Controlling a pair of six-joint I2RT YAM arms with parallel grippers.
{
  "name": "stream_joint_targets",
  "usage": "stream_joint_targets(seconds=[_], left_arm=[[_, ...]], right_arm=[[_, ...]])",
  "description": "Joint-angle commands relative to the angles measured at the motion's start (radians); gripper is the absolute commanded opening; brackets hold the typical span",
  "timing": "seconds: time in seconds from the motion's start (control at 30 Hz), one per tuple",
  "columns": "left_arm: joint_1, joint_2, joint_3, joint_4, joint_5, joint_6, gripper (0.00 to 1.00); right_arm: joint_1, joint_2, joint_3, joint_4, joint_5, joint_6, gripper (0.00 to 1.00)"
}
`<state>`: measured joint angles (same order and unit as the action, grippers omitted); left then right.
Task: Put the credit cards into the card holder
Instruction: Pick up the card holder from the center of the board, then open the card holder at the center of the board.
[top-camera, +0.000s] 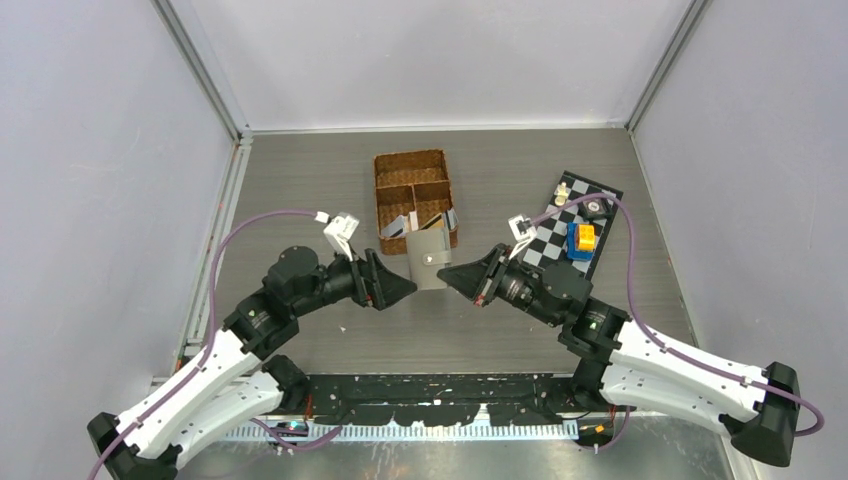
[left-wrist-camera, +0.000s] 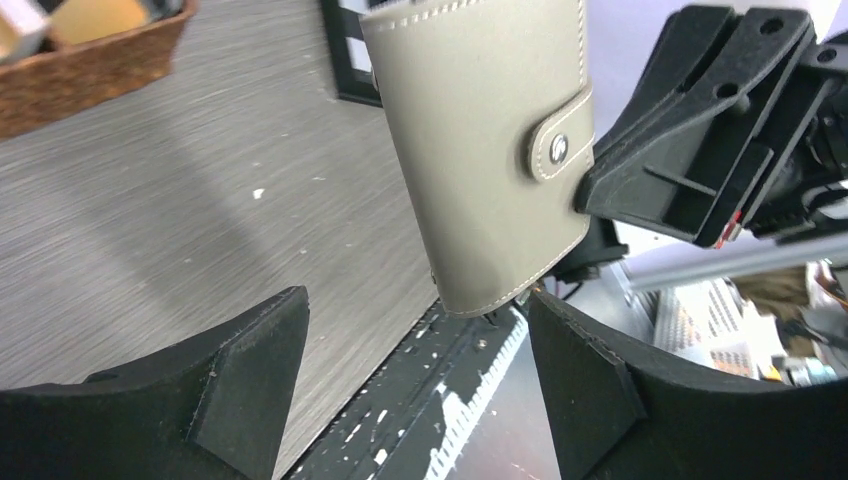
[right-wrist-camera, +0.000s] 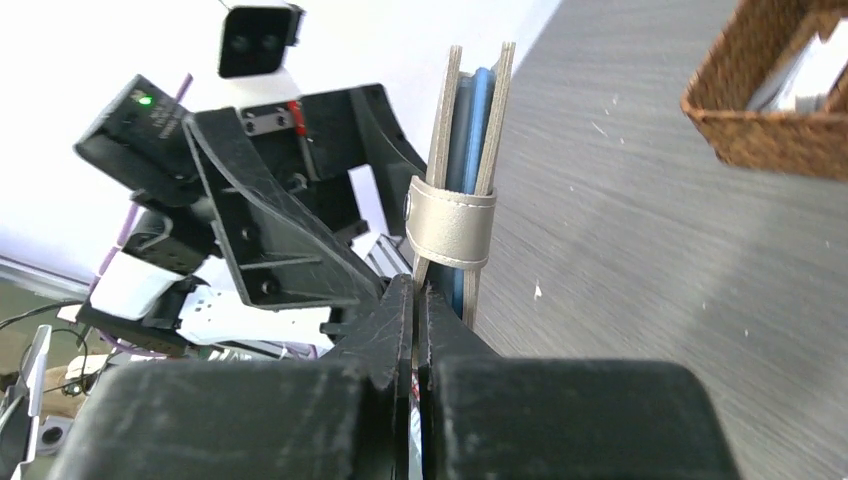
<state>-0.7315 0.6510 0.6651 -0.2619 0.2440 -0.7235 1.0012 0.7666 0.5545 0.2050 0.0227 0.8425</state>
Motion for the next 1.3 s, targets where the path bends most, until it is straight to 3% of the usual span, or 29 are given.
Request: stream_joint_targets(seconds=[0.0, 0.23, 0.63, 0.73, 0.87, 1.07, 1.27], left_arm=[[0.004, 0.02, 0.048, 0.177, 0.189, -0.005, 0.83], [0.006, 0.023, 0.011, 0.327, 0.234, -0.079, 0.79], [0.017, 0.06, -0.046, 0.492, 0.241, -0.168, 0.68], [0.021, 0.084, -0.052, 0.525, 0.248, -0.187, 0.57], [0.031, 0.086, -0.07, 0.562, 0.253, -0.207, 0.53], [0.066, 0.08, -0.083, 0.554, 0.262, -0.22, 0.26], [0.155, 0.089, -0.048, 0.43, 0.369, -0.195, 0.0]], right_arm=[[0.001, -0.028, 0.06, 0.076, -0.004, -0.077, 0.01], [0.002, -0.017, 0.052, 0.191, -0.108, -0.057, 0.01], [0.002, -0.05, 0.011, 0.245, -0.124, -0.024, 0.0], [0.002, -0.053, 0.001, 0.258, -0.121, -0.017, 0.01], [0.002, -0.056, 0.001, 0.247, -0.117, -0.021, 0.0], [0.002, -0.057, 0.022, 0.15, -0.08, -0.042, 0.01], [0.002, -0.111, 0.098, -0.13, 0.079, -0.089, 0.31]])
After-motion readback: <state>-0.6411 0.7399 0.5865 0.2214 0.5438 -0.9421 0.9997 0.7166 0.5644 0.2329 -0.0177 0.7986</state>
